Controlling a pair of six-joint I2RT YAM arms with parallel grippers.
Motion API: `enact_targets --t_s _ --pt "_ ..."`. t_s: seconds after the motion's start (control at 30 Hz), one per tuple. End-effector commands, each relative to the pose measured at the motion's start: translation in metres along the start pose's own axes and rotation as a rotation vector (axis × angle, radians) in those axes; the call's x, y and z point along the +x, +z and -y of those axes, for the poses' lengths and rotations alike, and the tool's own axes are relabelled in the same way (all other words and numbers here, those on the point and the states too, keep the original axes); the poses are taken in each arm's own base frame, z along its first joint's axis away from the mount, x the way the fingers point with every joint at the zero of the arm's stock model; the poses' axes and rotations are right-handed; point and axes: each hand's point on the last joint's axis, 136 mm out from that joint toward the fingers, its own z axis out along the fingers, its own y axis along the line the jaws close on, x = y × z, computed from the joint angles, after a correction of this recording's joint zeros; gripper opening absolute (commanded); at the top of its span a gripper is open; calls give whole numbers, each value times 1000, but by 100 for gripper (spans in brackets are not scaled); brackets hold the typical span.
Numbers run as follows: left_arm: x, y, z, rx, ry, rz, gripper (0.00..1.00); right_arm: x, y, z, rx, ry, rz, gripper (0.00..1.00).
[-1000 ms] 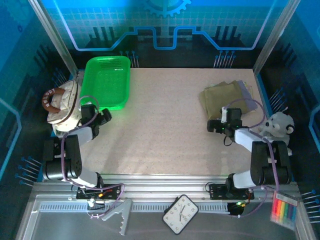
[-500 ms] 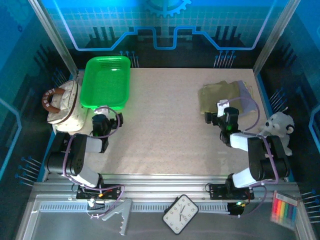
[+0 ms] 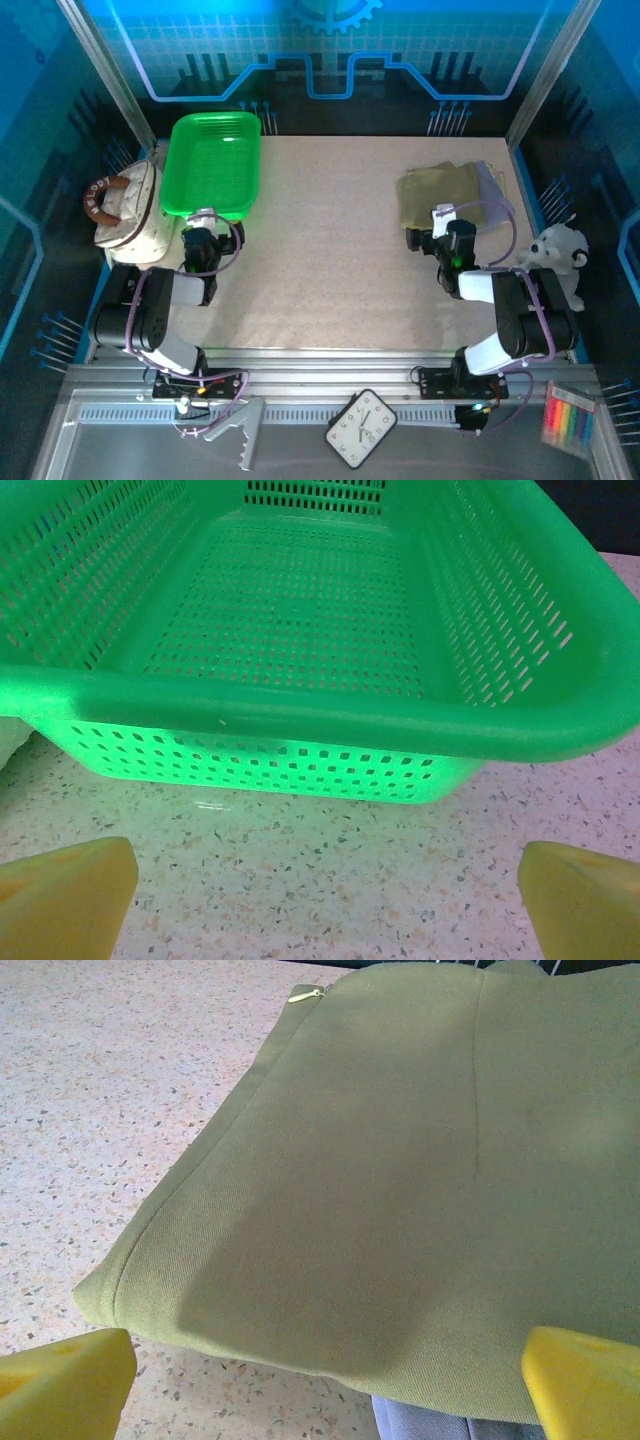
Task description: Fold and stack the skirts
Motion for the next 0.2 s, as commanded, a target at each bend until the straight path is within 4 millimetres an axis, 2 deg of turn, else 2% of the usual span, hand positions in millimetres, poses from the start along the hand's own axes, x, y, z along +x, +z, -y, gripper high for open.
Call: enact_targets --t_s 0.0,0.17 --pt "-12 1 3 2 8 42 99 -13 1 -3 -24 0 43 100" --pt "-12 1 3 2 9 42 99 -13 1 -3 -24 -1 47 100"
